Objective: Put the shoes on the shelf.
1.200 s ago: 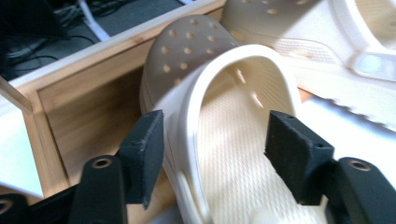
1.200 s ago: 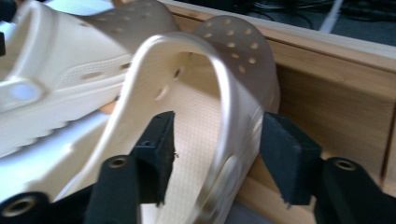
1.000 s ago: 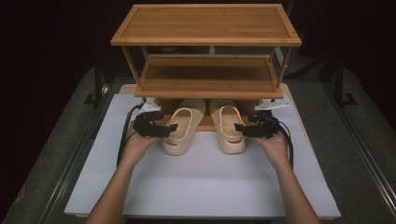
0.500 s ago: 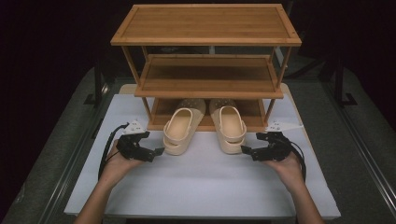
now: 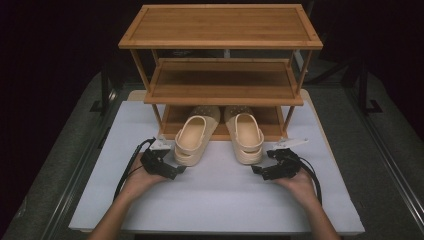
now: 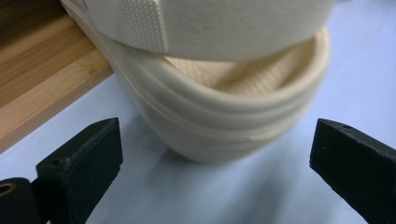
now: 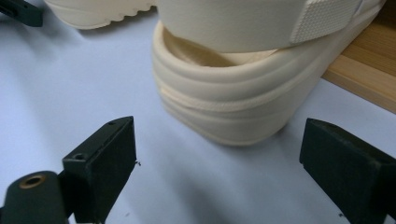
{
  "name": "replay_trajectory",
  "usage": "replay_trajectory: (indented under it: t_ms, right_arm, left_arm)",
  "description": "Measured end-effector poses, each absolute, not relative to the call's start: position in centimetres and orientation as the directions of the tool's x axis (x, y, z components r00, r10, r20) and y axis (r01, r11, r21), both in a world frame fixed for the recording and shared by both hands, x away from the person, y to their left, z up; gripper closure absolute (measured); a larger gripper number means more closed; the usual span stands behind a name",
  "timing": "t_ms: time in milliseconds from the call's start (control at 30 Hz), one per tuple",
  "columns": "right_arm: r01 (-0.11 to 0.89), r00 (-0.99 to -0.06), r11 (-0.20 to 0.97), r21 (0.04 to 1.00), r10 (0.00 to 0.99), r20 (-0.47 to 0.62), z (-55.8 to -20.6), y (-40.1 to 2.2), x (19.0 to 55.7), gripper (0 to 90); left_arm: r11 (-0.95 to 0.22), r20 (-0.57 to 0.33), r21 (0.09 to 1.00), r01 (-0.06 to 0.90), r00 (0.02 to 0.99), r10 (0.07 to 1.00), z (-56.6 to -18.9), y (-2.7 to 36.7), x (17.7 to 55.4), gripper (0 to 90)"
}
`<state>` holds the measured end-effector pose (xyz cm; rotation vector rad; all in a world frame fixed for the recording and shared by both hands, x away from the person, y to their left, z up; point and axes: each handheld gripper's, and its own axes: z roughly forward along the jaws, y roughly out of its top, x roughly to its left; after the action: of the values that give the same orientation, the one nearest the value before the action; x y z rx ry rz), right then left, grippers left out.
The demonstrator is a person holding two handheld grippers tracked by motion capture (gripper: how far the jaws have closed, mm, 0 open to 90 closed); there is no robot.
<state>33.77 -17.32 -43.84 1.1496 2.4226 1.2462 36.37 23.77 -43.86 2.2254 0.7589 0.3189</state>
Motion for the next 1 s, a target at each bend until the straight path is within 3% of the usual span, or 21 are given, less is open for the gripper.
replay_trajectory:
  t_ms: [200,1000]
  right_arm:
    - [0.545,-0.689,0.325,0.772,0.699,0.192,-44.0,-17.1,34.5,13.4]
    - [0.528,-0.704,0.306,0.792,0.680,0.207,-43.9,-14.3,37.5,16.2]
  left_arm:
    - [-0.524,-0.007,0.754,0.396,0.803,0.596,-44.0,23.4,36.7,6.9]
    - [-0.509,-0.029,0.761,0.401,0.805,0.592,-44.5,16.2,39.3,6.5]
